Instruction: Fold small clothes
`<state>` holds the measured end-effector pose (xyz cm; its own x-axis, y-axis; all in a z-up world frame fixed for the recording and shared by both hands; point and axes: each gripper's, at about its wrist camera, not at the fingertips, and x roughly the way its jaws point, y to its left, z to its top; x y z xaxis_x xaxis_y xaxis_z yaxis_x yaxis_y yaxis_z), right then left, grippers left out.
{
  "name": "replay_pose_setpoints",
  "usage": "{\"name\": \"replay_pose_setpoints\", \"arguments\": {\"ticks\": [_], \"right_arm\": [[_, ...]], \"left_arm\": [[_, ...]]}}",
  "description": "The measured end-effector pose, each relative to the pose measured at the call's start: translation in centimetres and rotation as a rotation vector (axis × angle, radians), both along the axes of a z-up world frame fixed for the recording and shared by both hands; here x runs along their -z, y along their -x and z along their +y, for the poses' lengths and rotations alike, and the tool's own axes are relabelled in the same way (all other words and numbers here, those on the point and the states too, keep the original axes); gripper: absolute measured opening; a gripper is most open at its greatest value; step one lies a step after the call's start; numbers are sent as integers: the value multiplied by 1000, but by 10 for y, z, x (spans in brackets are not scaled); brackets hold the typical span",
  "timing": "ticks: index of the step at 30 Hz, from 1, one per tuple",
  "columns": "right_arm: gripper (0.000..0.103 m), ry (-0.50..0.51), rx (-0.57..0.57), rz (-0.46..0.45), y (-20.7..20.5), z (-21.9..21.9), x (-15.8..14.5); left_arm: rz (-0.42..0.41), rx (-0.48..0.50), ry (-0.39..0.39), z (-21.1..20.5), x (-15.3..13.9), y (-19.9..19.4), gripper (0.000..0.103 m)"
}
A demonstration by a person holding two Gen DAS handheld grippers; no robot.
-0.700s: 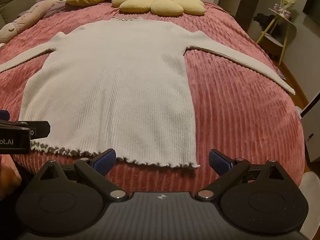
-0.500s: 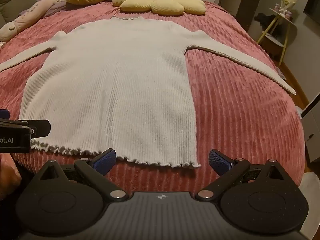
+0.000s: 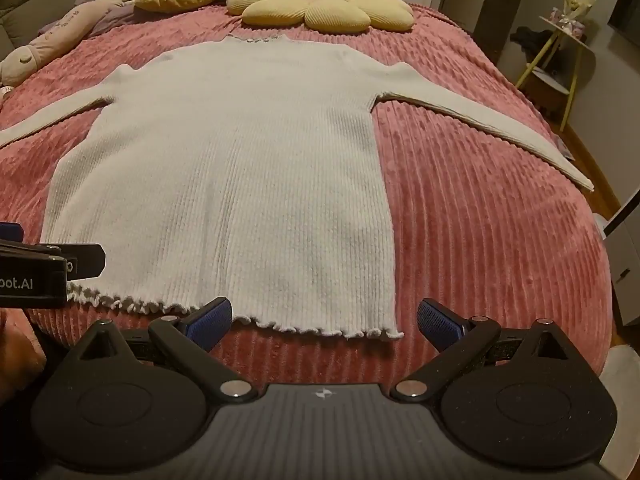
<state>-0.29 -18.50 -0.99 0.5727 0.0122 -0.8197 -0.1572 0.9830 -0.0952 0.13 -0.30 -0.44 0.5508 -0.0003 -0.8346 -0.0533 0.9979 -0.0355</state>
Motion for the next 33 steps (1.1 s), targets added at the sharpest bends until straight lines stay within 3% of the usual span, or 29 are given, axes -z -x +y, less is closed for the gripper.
{"name": "replay_pose_setpoints", "arguments": {"ticks": [33], "right_arm": [[99, -25, 4, -13, 1, -3, -2]], "left_arm": [[22, -4, 4, 4, 3, -1, 103]]}}
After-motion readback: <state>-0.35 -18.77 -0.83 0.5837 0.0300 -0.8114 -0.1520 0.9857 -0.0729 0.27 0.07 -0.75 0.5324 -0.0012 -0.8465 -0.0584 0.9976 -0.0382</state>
